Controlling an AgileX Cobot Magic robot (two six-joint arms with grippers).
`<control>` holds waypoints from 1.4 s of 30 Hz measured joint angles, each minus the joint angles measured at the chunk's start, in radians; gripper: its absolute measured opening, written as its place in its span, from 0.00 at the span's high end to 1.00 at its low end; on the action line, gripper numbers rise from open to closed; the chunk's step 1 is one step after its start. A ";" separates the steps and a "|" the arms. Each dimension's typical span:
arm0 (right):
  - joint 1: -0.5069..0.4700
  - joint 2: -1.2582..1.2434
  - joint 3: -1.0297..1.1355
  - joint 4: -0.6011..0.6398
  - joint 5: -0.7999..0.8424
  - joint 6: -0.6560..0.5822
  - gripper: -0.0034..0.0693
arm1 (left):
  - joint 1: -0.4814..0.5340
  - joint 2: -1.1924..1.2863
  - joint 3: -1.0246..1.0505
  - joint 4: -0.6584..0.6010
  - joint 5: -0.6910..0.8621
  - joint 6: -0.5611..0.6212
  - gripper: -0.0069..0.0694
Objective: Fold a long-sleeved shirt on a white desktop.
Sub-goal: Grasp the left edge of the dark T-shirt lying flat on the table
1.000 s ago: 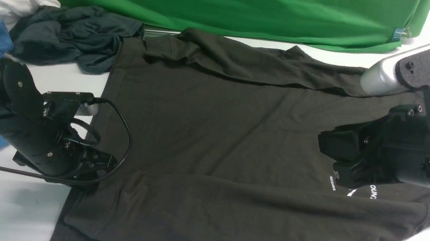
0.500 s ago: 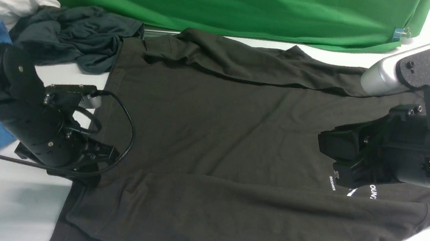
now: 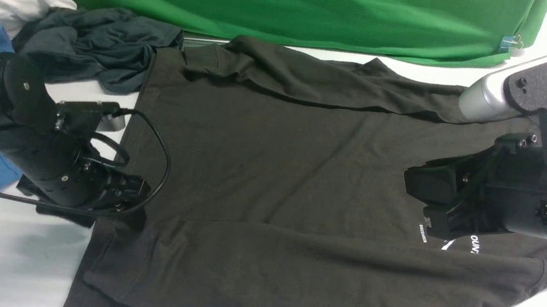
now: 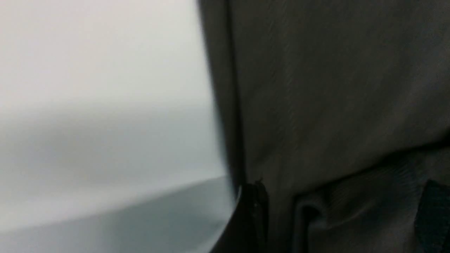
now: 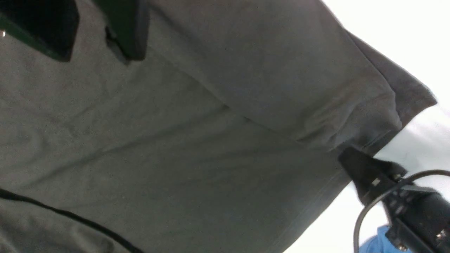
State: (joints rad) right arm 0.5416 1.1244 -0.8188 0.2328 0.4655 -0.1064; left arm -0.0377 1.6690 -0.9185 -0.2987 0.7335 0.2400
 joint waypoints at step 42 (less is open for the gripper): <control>0.000 0.000 0.000 0.003 -0.030 0.016 0.62 | -0.001 0.024 -0.044 -0.036 0.093 0.043 0.68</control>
State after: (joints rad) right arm 0.5416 1.1244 -0.8188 0.2359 0.4355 -0.0901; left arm -0.0385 1.6932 -0.9621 -0.3344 0.8263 0.2828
